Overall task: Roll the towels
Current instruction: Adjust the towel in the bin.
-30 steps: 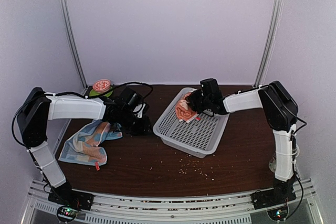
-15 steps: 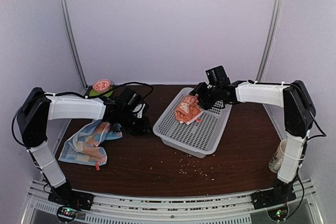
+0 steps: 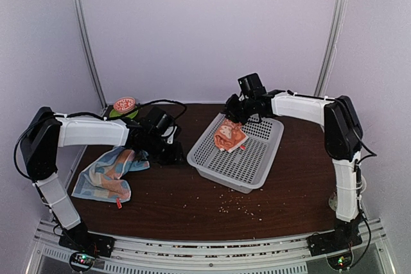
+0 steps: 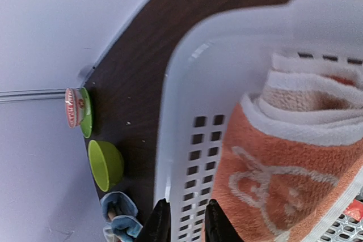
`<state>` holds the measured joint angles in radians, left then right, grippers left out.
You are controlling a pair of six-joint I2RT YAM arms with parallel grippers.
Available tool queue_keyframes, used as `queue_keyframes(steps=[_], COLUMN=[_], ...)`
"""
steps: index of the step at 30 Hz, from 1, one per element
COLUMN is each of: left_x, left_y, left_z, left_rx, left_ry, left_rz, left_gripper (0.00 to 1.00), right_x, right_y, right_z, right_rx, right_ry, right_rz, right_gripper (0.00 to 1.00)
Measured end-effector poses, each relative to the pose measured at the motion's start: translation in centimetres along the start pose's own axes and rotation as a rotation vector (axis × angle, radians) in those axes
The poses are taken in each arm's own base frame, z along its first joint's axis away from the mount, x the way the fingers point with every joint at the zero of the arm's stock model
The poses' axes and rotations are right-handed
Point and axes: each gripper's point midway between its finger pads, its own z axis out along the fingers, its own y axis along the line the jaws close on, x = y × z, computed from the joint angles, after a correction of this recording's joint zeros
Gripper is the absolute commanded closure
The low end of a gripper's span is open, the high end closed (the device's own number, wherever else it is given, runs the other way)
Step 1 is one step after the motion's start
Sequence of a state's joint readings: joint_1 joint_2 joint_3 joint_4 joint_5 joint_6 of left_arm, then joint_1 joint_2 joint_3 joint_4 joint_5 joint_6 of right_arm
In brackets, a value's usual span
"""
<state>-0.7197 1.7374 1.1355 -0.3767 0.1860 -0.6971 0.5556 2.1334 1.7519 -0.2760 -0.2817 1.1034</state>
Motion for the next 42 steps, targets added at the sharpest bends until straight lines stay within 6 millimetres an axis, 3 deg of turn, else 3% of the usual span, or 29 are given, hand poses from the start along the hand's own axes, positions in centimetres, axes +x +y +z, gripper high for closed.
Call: queue_keyframes(steps=[5,11,16,21,25,30,34,37,40,42], left_x=[0.0,0.0,0.0,0.0,0.0,0.0,0.0,-0.2,-1.1,-1.7], left_y=[0.0,0.0,0.0,0.0,0.0,0.0,0.1,0.3,0.3,0.3], left_z=[0.0,0.0,0.0,0.0,0.0,-0.1,-0.1,-0.3,-1.0,-2.0], left_rx=[-0.001,-0.001,0.000,0.000,0.000,0.000,-0.006,-0.021,-0.044,-0.060], left_ry=[0.000,0.000,0.000,0.000,0.000,-0.001,-0.005,-0.007,-0.032,-0.066], left_rz=[0.000,0.000,0.000,0.000,0.000,0.000,0.001,0.011,0.026,0.038], left_gripper=[0.71,0.71,0.71,0.71,0.71,0.71,0.69,0.61,0.33,0.23], right_x=[2.5,4.2,5.4,5.0,3.5,1.1,0.3,1.0,2.3,3.5], right_y=[-4.5,-7.3,-9.2,-7.8,-5.2,-1.8,-1.6,-3.6,-7.0,-9.8], right_z=[2.1,2.3,2.1,1.4,0.1,-4.6,-7.7,-6.6,-4.1,-2.4], right_rx=[0.116,0.183,0.221,0.193,0.166,0.128,0.136,0.189,0.273,0.342], right_ry=[0.078,0.119,0.148,0.141,0.112,0.009,-0.051,-0.026,0.033,0.079], right_rz=[0.020,0.022,0.030,0.007,-0.029,-0.072,-0.077,-0.071,-0.056,-0.045], right_gripper=[0.79,0.79,0.68,0.58,0.56,0.48,0.42,0.41,0.40,0.40])
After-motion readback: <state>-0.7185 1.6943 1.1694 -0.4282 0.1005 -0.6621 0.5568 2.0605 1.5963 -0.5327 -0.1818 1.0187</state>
